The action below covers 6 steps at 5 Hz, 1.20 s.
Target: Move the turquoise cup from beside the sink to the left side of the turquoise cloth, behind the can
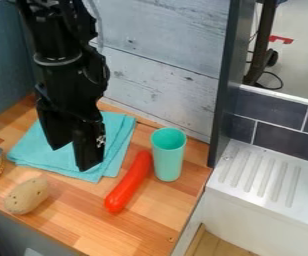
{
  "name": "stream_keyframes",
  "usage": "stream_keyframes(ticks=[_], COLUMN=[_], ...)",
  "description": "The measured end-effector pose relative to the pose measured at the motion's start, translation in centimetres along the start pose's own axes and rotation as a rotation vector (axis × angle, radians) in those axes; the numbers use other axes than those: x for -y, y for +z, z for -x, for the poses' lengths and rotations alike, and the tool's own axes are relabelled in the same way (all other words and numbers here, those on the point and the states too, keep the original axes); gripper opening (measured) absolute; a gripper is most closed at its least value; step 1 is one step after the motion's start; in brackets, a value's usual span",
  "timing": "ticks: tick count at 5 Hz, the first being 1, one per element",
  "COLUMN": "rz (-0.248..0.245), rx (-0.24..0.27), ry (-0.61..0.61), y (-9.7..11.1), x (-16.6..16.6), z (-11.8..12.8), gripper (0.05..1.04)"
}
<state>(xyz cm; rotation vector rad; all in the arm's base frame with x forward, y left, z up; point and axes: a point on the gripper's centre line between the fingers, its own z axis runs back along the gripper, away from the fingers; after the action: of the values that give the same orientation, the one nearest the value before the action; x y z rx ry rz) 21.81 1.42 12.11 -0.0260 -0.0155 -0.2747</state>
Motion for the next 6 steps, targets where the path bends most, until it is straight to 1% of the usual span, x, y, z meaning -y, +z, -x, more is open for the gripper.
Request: stream_keyframes(ticks=[1,3,4,5,6], rz=[0.007,0.000,-0.027,-0.040,-0.023], rx=[-0.019,-0.017,0.001,0.006,0.020], ry=[0.005,-0.081,-0.098,-0.113,-0.128], y=[-0.4,-1.1,-1.3,-1.6,-2.4], x=[0.0,2.5,3.1,3.2,3.3], z=[0.2,-4.9,-7.3,-9.1,-10.4], gripper=[1.001,1.001,1.001,1.001,1.001])
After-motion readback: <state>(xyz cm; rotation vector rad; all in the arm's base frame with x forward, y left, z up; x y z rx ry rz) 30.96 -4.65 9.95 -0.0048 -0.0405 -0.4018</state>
